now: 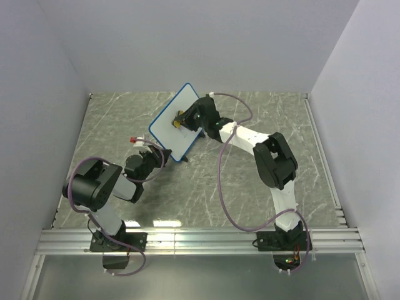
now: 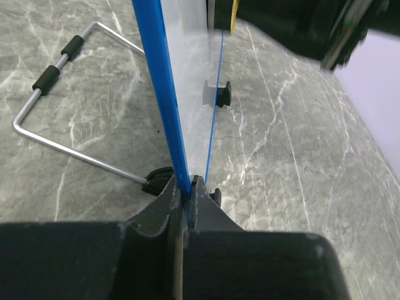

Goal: Erase the whiteboard

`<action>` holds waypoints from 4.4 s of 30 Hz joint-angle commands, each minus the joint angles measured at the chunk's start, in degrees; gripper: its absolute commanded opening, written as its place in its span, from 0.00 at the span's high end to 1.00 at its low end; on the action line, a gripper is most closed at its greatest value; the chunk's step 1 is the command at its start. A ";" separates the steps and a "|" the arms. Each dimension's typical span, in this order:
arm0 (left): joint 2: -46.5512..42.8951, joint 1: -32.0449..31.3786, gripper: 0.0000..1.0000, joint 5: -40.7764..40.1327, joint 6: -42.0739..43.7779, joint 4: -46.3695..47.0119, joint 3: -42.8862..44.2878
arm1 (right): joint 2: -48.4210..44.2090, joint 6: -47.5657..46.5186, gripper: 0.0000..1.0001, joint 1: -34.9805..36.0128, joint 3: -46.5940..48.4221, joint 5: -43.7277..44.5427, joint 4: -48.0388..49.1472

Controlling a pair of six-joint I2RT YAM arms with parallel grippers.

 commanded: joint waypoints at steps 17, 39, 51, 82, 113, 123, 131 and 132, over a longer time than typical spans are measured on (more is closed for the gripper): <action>2.08 -2.03 1.00 1.64 7.06 -5.19 0.60 | 6.80 -7.76 1.00 2.84 12.17 -1.18 -11.16; 3.13 -2.47 1.00 8.05 9.43 -7.13 1.92 | 18.42 -3.29 1.00 -1.29 33.12 -14.01 -4.87; 3.13 -2.73 1.00 9.46 10.58 -8.97 2.80 | 20.19 -2.59 1.00 -2.79 21.90 -13.75 -2.49; 5.33 -4.49 1.00 8.67 12.51 -12.31 4.99 | 17.63 -8.23 1.00 -7.53 27.23 -10.06 -12.97; 15.55 -4.84 1.00 15.09 0.28 4.75 -3.35 | 19.37 -3.56 1.00 -0.85 23.25 -16.12 -5.21; 12.01 -6.33 1.00 15.96 1.44 0.95 -3.00 | 27.04 1.98 1.00 -4.37 43.58 -15.51 -1.97; 14.21 -6.33 1.00 16.75 1.96 2.63 -2.92 | 17.93 0.23 1.00 0.11 21.73 -17.79 0.40; 14.30 -6.33 1.00 16.75 2.05 2.37 -2.83 | 16.59 -0.04 1.00 0.72 18.74 -17.88 0.84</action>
